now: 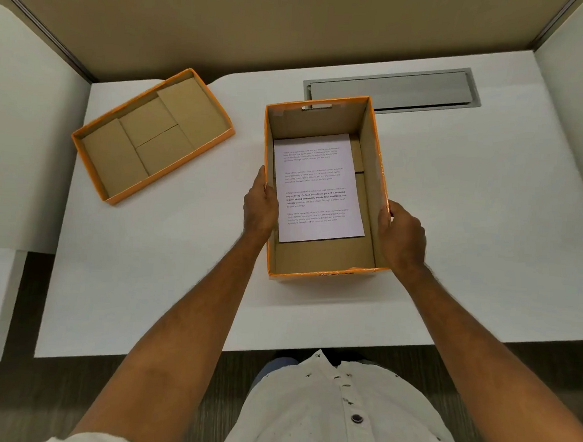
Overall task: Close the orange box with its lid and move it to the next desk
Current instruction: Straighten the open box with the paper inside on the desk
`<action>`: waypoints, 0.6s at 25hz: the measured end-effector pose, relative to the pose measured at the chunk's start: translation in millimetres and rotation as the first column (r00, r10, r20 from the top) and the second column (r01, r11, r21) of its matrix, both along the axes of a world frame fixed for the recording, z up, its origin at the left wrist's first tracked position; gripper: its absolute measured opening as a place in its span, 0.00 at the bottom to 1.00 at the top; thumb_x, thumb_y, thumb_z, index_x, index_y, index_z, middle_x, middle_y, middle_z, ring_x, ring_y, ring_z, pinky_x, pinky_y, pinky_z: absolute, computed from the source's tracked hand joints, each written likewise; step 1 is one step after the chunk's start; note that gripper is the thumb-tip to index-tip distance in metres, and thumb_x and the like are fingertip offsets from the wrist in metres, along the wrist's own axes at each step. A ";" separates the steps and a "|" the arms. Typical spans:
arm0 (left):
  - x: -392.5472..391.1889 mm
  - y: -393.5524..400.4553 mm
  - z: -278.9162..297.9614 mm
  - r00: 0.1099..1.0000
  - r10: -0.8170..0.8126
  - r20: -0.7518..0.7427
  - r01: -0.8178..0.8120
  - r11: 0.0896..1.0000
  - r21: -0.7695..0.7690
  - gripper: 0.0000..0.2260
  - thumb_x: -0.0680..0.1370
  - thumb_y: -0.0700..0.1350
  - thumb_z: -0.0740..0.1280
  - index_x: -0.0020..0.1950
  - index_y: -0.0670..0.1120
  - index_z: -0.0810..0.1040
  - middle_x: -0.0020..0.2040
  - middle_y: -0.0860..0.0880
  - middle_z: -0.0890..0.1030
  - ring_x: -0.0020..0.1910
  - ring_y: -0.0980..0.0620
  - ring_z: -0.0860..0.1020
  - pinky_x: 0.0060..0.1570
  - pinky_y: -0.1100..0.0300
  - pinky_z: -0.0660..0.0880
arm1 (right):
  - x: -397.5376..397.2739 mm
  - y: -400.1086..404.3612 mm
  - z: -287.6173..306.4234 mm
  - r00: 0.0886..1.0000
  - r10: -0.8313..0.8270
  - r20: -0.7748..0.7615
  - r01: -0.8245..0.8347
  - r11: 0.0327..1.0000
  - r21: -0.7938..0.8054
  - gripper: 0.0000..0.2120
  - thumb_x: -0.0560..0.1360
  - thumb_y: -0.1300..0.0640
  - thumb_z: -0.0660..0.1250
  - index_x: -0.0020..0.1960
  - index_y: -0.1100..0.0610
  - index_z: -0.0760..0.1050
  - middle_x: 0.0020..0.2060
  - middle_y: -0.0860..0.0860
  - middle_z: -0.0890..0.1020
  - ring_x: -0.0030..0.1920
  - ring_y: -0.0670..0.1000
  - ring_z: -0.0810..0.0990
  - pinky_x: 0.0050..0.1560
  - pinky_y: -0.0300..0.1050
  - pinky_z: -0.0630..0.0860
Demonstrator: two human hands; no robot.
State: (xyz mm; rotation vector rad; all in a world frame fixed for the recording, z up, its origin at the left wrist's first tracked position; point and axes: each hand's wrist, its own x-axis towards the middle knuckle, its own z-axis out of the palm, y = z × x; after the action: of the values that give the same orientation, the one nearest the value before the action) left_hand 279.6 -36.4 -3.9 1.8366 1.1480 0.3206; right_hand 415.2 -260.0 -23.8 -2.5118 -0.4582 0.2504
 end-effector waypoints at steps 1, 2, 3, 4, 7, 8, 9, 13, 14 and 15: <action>0.0 0.5 -0.9 1.000 0.004 -0.002 -0.004 1.000 -0.001 0.22 0.88 0.40 0.54 0.84 0.45 0.60 0.75 0.43 0.76 0.69 0.44 0.79 0.68 0.50 0.76 | -0.1 0.2 -0.1 1.000 0.000 0.003 0.000 1.000 -0.003 0.15 0.85 0.51 0.58 0.56 0.58 0.80 0.44 0.58 0.86 0.42 0.62 0.83 0.42 0.47 0.77; -0.2 0.6 -1.1 1.000 0.003 0.003 -0.003 1.000 -0.004 0.22 0.88 0.40 0.54 0.84 0.45 0.60 0.75 0.44 0.76 0.69 0.44 0.79 0.68 0.50 0.76 | 0.0 0.0 -0.4 1.000 0.001 0.005 -0.001 1.000 -0.007 0.15 0.85 0.51 0.58 0.56 0.58 0.80 0.44 0.58 0.86 0.42 0.62 0.83 0.41 0.46 0.75; -0.3 1.2 -2.3 1.000 0.001 0.013 -0.001 1.000 -0.011 0.22 0.88 0.41 0.54 0.84 0.45 0.61 0.74 0.44 0.77 0.67 0.45 0.80 0.67 0.49 0.77 | 0.2 -0.4 -0.5 1.000 0.002 0.004 -0.002 1.000 -0.011 0.15 0.85 0.51 0.58 0.57 0.58 0.79 0.45 0.58 0.86 0.43 0.62 0.84 0.42 0.46 0.74; -0.5 1.8 -3.2 1.000 -0.003 0.026 0.004 1.000 -0.023 0.22 0.88 0.41 0.54 0.83 0.45 0.61 0.74 0.44 0.77 0.65 0.47 0.80 0.68 0.48 0.77 | 0.6 -0.9 -1.1 1.000 0.005 -0.005 -0.005 1.000 -0.016 0.15 0.85 0.51 0.58 0.58 0.58 0.79 0.46 0.58 0.86 0.44 0.63 0.84 0.42 0.46 0.73; -3.3 3.1 -3.5 0.999 0.003 0.038 0.000 0.997 -0.075 0.24 0.88 0.45 0.57 0.84 0.46 0.60 0.80 0.45 0.70 0.73 0.47 0.75 0.72 0.45 0.73 | 1.5 0.0 3.4 0.998 0.022 -0.050 -0.023 0.999 -0.032 0.17 0.84 0.47 0.60 0.69 0.55 0.73 0.62 0.56 0.83 0.57 0.63 0.83 0.51 0.54 0.78; -6.1 3.8 -3.7 0.999 0.021 0.028 -0.018 0.996 -0.092 0.25 0.87 0.47 0.59 0.84 0.47 0.59 0.82 0.46 0.66 0.78 0.44 0.71 0.74 0.44 0.71 | 1.9 1.9 6.2 0.999 0.039 -0.035 -0.040 0.999 -0.028 0.20 0.83 0.47 0.62 0.72 0.54 0.70 0.67 0.55 0.79 0.62 0.62 0.80 0.54 0.58 0.78; -10.3 5.1 -3.9 0.999 0.041 0.018 -0.039 0.994 -0.105 0.26 0.87 0.49 0.60 0.84 0.48 0.58 0.83 0.46 0.64 0.80 0.43 0.67 0.75 0.43 0.70 | 2.4 4.8 8.9 0.998 0.063 0.020 -0.062 0.998 -0.020 0.23 0.82 0.47 0.64 0.74 0.55 0.68 0.70 0.56 0.76 0.66 0.61 0.77 0.55 0.60 0.79; -39.8 20.0 -2.9 0.992 0.127 0.010 -0.126 0.989 -0.076 0.26 0.87 0.52 0.61 0.84 0.49 0.60 0.84 0.47 0.64 0.81 0.43 0.66 0.78 0.42 0.68 | 7.7 39.1 18.6 0.956 0.142 0.256 -0.142 0.990 -0.018 0.27 0.80 0.47 0.65 0.74 0.58 0.67 0.73 0.59 0.71 0.70 0.62 0.72 0.61 0.59 0.76; -50.2 26.9 -1.9 0.988 0.151 0.011 -0.150 0.986 -0.068 0.26 0.87 0.52 0.61 0.84 0.49 0.61 0.84 0.47 0.64 0.81 0.43 0.66 0.78 0.43 0.68 | 6.7 53.7 22.0 0.952 0.156 0.264 -0.156 0.988 -0.023 0.28 0.80 0.45 0.63 0.74 0.59 0.66 0.73 0.59 0.71 0.71 0.62 0.71 0.63 0.59 0.75; -61.9 35.4 -0.6 0.985 0.174 0.011 -0.173 0.983 -0.064 0.26 0.87 0.52 0.61 0.83 0.49 0.61 0.83 0.47 0.64 0.81 0.44 0.66 0.78 0.44 0.68 | 3.4 69.9 25.8 0.949 0.174 0.264 -0.176 0.984 -0.017 0.28 0.81 0.44 0.61 0.75 0.59 0.66 0.73 0.59 0.71 0.70 0.61 0.71 0.64 0.58 0.75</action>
State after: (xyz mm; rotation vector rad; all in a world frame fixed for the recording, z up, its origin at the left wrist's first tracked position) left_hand 217.7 -1.0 -4.6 1.6796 1.2960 0.3943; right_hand 418.6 -190.2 2.0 -2.5093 -0.7897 -0.0228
